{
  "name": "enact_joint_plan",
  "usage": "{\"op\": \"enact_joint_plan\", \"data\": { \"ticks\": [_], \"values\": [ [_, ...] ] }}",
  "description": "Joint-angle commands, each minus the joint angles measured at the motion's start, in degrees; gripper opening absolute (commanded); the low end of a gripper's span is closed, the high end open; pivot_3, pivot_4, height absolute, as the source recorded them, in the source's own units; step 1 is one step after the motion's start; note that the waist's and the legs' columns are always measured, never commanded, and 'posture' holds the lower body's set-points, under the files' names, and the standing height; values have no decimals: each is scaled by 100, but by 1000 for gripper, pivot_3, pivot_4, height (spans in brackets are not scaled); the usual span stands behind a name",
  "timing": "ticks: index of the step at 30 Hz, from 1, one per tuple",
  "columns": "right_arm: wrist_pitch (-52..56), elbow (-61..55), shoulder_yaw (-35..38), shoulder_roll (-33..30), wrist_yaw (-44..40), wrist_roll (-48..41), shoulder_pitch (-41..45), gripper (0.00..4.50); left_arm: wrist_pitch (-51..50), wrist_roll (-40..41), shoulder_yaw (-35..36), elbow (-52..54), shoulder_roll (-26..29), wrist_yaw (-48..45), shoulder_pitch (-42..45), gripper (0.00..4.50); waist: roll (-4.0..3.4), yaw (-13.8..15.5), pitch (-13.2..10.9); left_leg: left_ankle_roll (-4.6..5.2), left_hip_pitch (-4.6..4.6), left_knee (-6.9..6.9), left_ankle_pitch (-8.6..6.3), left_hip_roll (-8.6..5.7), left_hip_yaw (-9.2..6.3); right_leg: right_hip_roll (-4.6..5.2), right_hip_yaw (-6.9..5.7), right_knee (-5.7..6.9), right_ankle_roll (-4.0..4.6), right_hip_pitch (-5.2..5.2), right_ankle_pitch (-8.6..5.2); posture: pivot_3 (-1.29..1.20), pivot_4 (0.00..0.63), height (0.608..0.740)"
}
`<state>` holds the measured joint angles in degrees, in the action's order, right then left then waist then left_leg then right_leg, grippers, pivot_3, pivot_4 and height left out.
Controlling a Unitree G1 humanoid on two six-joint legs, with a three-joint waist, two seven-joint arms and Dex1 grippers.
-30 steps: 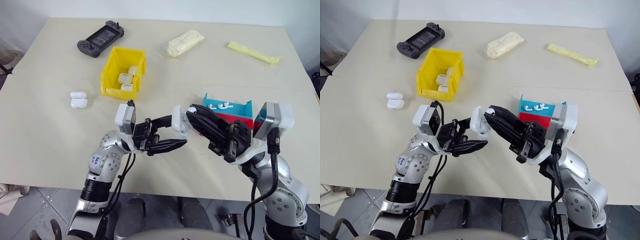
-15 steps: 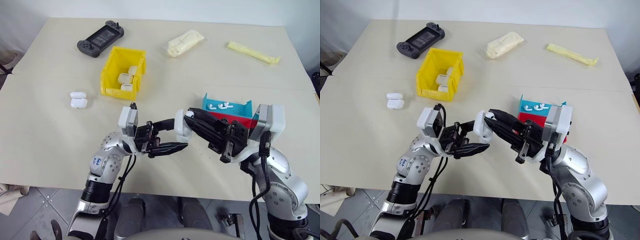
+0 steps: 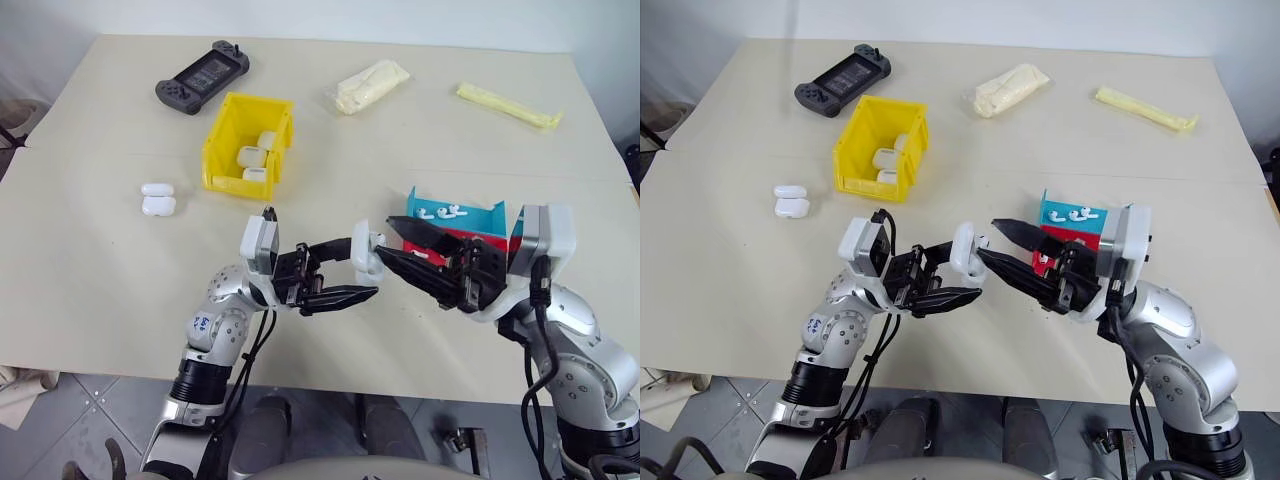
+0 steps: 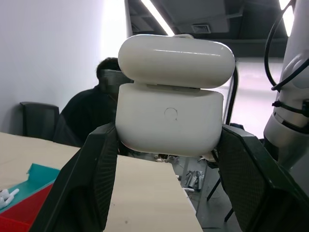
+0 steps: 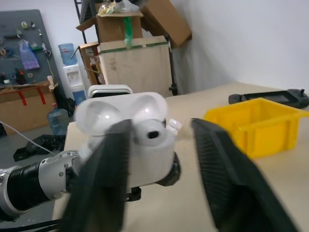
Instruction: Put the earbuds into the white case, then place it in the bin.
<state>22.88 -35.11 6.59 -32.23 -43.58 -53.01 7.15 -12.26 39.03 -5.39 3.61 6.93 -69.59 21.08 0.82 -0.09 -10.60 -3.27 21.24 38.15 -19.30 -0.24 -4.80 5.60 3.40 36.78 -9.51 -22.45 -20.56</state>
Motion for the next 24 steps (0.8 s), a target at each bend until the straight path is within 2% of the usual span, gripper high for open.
{"op": "enact_joint_plan", "data": {
  "ticks": [1,4,7,10,13,18,24],
  "values": [
    [245,7,193,-295,-151,-200,87,3487,228,81,-23,74,-190,-35,229,2709,0,3,0,0,0,0,0,0,1,0,0,0,0,0,0,0,150,740],
    [107,220,984,-799,-396,-62,-113,4466,321,51,10,-83,-162,-168,235,2709,0,15,0,1,1,0,0,-1,14,1,-2,-6,0,4,0,0,150,740],
    [23,408,1523,-1131,-678,28,-484,4493,419,-3,35,-222,-106,-266,232,2709,3,47,-2,3,6,0,-2,-2,31,0,-5,-18,-1,6,1,0,150,740],
    [-363,946,2454,-1485,-1334,571,-1335,4493,580,-109,144,-458,130,-456,183,2709,4,116,-2,7,5,-2,-4,-2,40,0,-3,-25,-2,8,1,0,150,740],
    [-772,1709,2961,-1494,-1657,896,-1720,4493,739,-189,174,-642,300,-611,161,2709,6,132,-4,10,3,-2,-5,-1,50,-2,1,-26,-4,8,2,0,150,740],
    [-2512,3548,3139,-1648,-2509,2187,-2148,4493,865,-227,321,-745,461,-619,120,2709,6,127,-4,14,-9,1,-6,0,60,-2,8,-26,-11,17,6,0,150,740],
    [-2597,4016,2636,-1876,-2538,2322,-1167,4493,1048,-292,375,-747,444,-484,67,2709,1,-47,-1,14,-13,3,-6,2,67,-1,17,-21,-11,13,8,0,150,740]
  ]
}}
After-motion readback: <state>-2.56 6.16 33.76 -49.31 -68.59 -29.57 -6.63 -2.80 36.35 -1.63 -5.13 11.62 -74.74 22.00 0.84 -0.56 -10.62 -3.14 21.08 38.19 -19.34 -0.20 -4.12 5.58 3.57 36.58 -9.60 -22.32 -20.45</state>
